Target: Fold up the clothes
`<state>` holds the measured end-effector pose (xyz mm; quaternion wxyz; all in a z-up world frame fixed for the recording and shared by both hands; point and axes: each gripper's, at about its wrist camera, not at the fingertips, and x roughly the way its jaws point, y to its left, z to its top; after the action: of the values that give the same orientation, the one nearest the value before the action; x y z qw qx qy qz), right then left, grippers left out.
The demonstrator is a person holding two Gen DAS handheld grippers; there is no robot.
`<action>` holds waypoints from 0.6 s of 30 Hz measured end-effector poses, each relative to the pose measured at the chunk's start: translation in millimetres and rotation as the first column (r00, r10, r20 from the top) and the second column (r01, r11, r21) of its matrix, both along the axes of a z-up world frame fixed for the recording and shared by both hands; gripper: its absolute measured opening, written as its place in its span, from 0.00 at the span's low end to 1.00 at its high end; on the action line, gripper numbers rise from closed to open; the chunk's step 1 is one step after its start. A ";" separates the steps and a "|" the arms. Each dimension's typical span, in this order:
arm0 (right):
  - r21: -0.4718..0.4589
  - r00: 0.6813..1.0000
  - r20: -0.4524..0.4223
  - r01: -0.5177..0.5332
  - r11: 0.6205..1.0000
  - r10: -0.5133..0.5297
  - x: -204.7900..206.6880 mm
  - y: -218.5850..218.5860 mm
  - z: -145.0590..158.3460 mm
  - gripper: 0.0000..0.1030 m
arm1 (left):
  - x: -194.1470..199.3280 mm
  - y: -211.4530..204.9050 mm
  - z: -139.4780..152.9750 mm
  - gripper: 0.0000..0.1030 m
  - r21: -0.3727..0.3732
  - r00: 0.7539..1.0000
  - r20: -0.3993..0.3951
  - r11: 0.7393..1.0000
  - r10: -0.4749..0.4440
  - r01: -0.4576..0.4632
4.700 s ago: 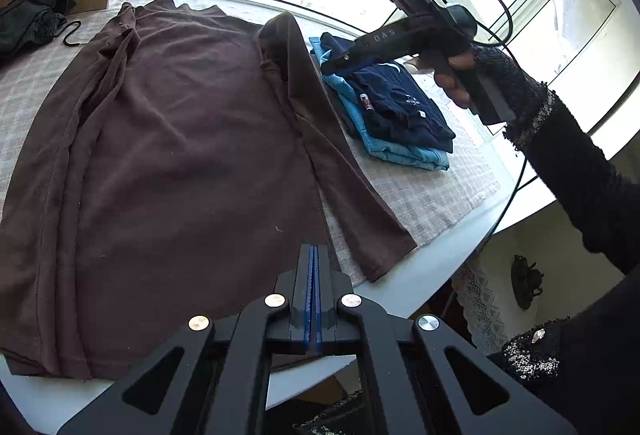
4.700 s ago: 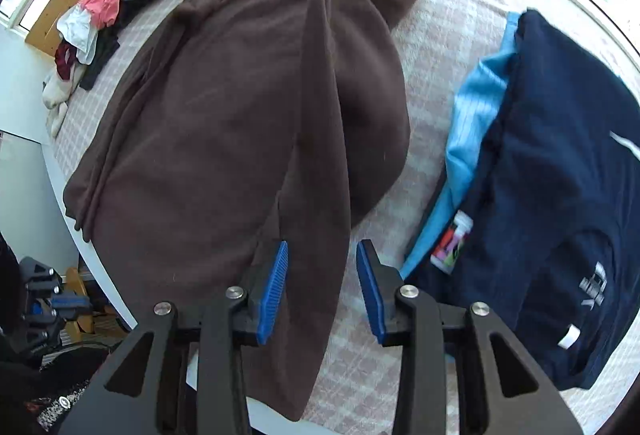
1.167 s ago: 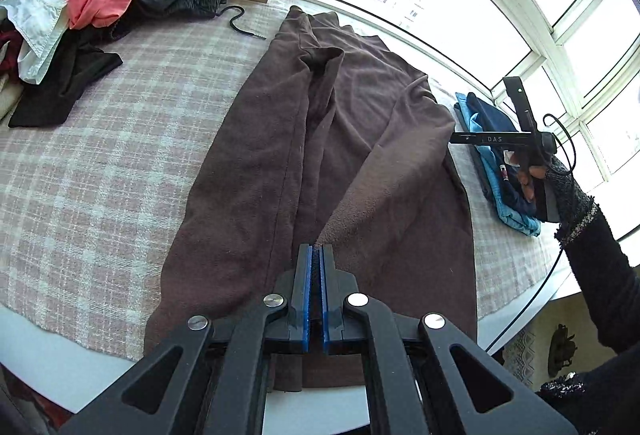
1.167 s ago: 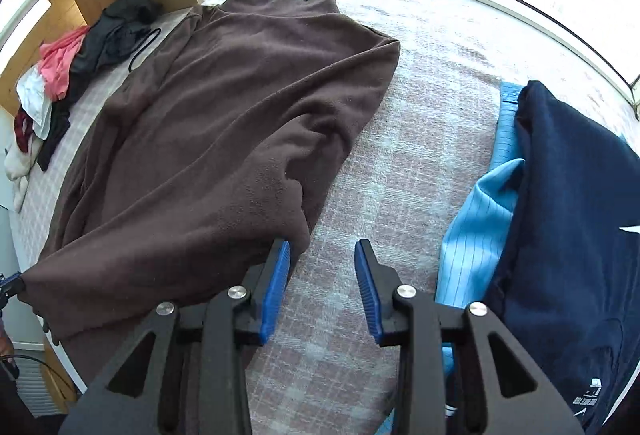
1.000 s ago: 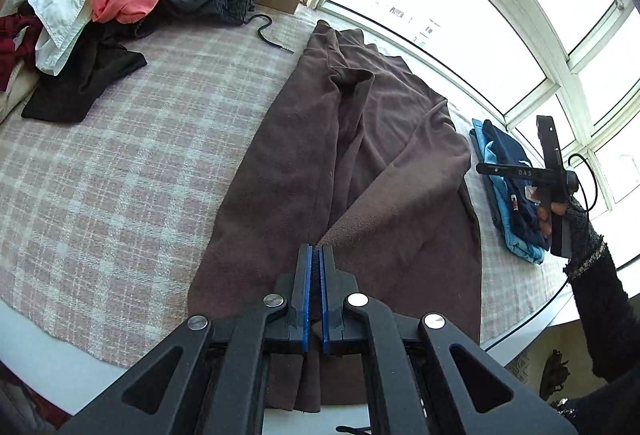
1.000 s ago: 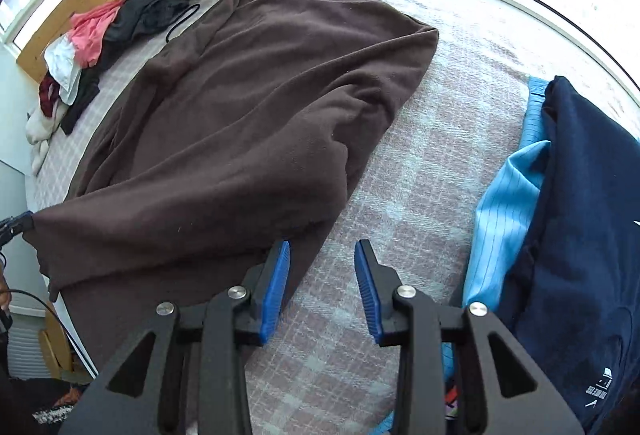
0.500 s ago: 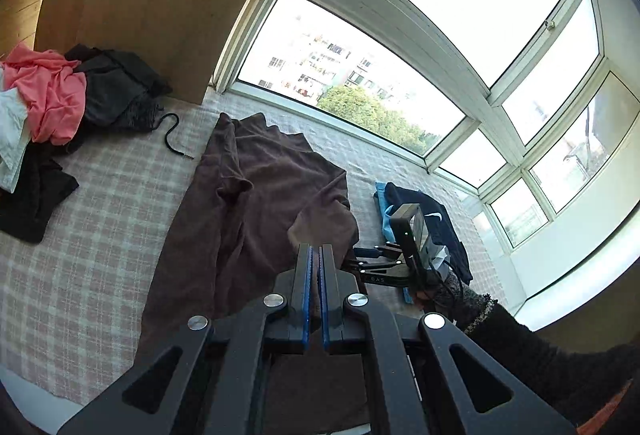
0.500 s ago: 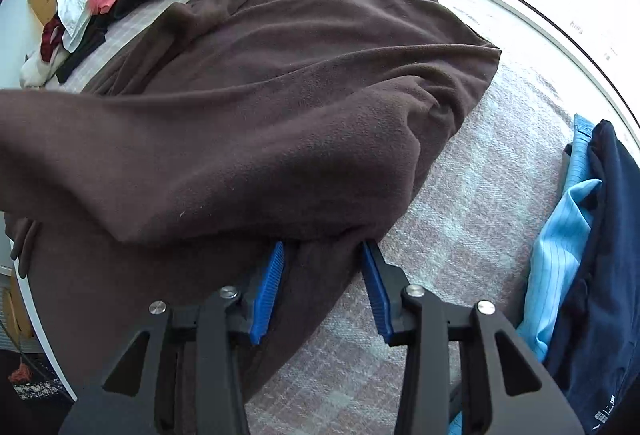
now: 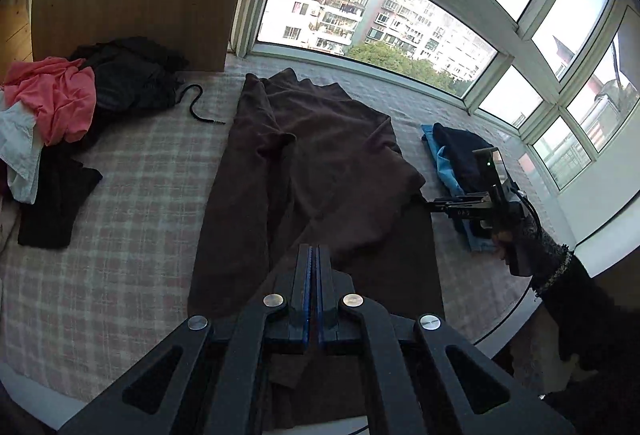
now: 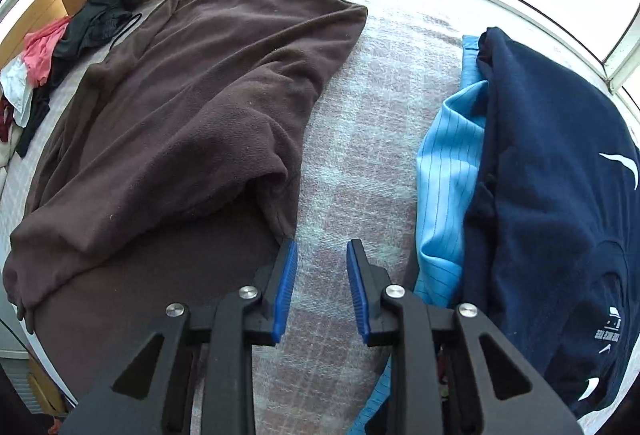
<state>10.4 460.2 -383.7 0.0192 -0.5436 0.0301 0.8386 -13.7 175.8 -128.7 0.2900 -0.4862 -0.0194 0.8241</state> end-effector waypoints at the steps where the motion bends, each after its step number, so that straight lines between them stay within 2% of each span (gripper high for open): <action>1: 0.001 0.999 -0.024 -0.035 0.999 0.035 -0.2 -5.7 4.8 0.31 | 7.0 9.0 -13.0 0.00 -0.031 0.999 0.015 0.999 -0.035 0.035; 2: 0.030 0.998 -0.023 -0.064 0.998 0.064 -2.7 -11.5 4.5 0.43 | 15.2 15.6 -22.9 0.01 -0.069 0.998 0.017 0.995 -0.066 0.067; 3: 0.066 0.996 -0.014 -0.091 0.994 0.092 -5.8 -17.3 3.0 0.47 | 23.0 21.4 -32.7 0.06 -0.104 0.995 0.021 0.990 -0.097 0.098; 5: 0.119 0.991 0.008 -0.136 0.983 0.136 -8.3 -21.2 0.4 0.47 | 33.9 25.0 -49.3 0.12 -0.153 0.989 0.040 0.977 -0.141 0.145; 7: 0.099 0.989 0.035 -0.148 0.984 0.145 -17.1 -21.5 -8.5 0.47 | 41.4 27.5 -62.2 0.19 -0.183 0.982 0.065 0.965 -0.178 0.187; 9: 0.097 0.989 0.056 -0.145 0.985 0.140 -27.1 -23.7 -21.4 0.47 | 47.5 31.1 -73.4 0.21 -0.211 0.972 0.088 0.950 -0.217 0.231; 11: 0.078 0.989 0.061 -0.139 0.987 0.135 -30.7 -20.0 -24.7 0.47 | 51.9 39.9 -83.6 0.26 -0.296 0.964 0.075 0.917 -0.256 0.267; 12: 0.061 0.990 0.058 -0.131 0.990 0.128 -31.6 -16.8 -24.3 0.47 | 53.5 44.1 -88.5 0.26 -0.336 0.960 0.070 0.900 -0.269 0.277; 17: -0.007 0.996 0.053 -0.075 0.997 0.076 -28.1 3.9 -19.9 0.47 | 51.8 57.8 -110.4 0.26 -0.405 0.945 0.095 0.855 -0.313 0.324; 18: -0.021 0.997 0.042 -0.071 0.997 0.072 -26.5 6.3 -17.4 0.47 | 51.4 59.0 -113.6 0.22 -0.412 0.942 0.101 0.849 -0.319 0.332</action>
<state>-16.2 466.6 -401.1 -0.0156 -0.5622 0.0184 0.8267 37.7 234.8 -242.3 0.3127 -0.5454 0.2382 0.7403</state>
